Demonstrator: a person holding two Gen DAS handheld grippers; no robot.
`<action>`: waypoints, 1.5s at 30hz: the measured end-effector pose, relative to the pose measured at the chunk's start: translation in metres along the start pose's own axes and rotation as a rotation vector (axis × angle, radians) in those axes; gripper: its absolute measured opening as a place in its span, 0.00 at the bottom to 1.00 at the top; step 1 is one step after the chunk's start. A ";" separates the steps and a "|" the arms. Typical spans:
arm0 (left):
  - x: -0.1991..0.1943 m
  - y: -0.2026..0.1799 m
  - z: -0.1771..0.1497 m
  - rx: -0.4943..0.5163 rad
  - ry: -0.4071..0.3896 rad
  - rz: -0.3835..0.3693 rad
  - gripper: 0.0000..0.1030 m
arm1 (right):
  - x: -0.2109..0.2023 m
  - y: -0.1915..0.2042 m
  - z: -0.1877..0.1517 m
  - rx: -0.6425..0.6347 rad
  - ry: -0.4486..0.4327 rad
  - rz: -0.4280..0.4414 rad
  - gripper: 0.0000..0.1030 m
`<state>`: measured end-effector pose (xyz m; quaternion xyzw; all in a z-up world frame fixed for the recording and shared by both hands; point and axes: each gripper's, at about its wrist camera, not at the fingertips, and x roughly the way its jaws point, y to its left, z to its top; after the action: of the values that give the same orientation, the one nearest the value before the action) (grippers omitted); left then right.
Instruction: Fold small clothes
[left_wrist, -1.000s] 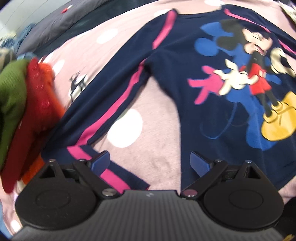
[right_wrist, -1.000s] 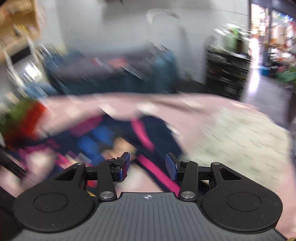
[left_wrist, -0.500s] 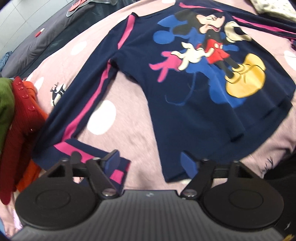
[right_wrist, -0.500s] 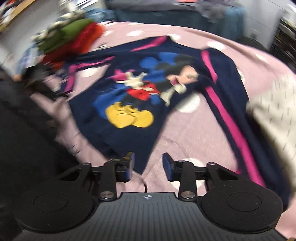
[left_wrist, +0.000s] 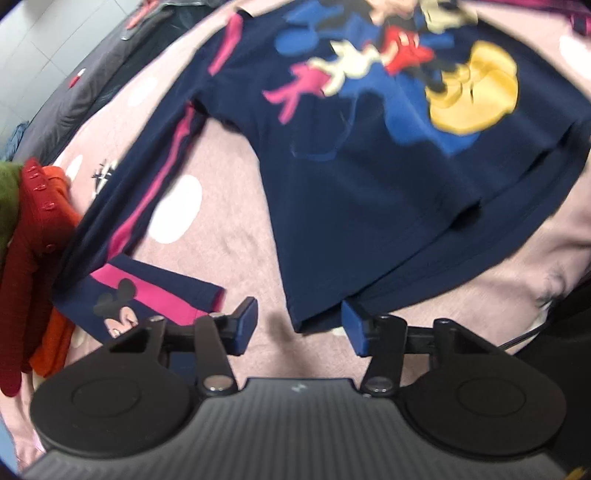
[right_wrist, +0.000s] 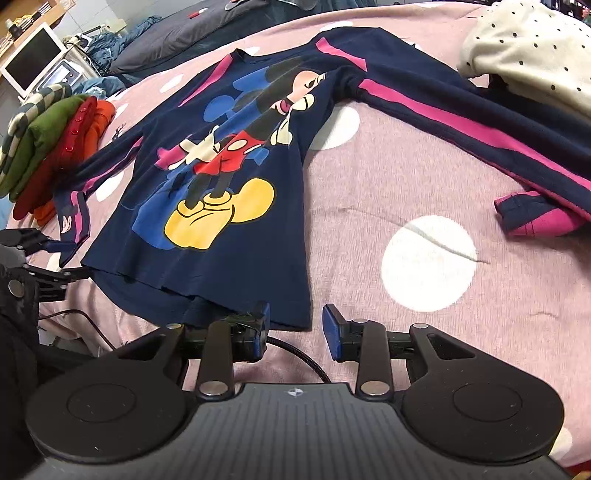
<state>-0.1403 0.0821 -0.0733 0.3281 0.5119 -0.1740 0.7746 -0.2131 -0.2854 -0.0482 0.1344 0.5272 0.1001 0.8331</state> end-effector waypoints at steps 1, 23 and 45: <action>0.001 -0.004 0.000 0.024 -0.018 0.017 0.47 | 0.000 0.001 0.001 -0.003 -0.001 -0.005 0.56; 0.005 0.070 0.007 -0.563 -0.048 0.010 0.02 | 0.003 -0.004 -0.011 0.129 0.042 0.035 0.67; 0.031 0.129 0.002 -0.779 0.040 -0.076 0.04 | 0.040 0.041 -0.013 -0.176 0.040 -0.050 0.38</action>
<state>-0.0479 0.1758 -0.0584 -0.0065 0.5665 0.0112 0.8240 -0.2089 -0.2326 -0.0737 0.0453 0.5359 0.1280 0.8333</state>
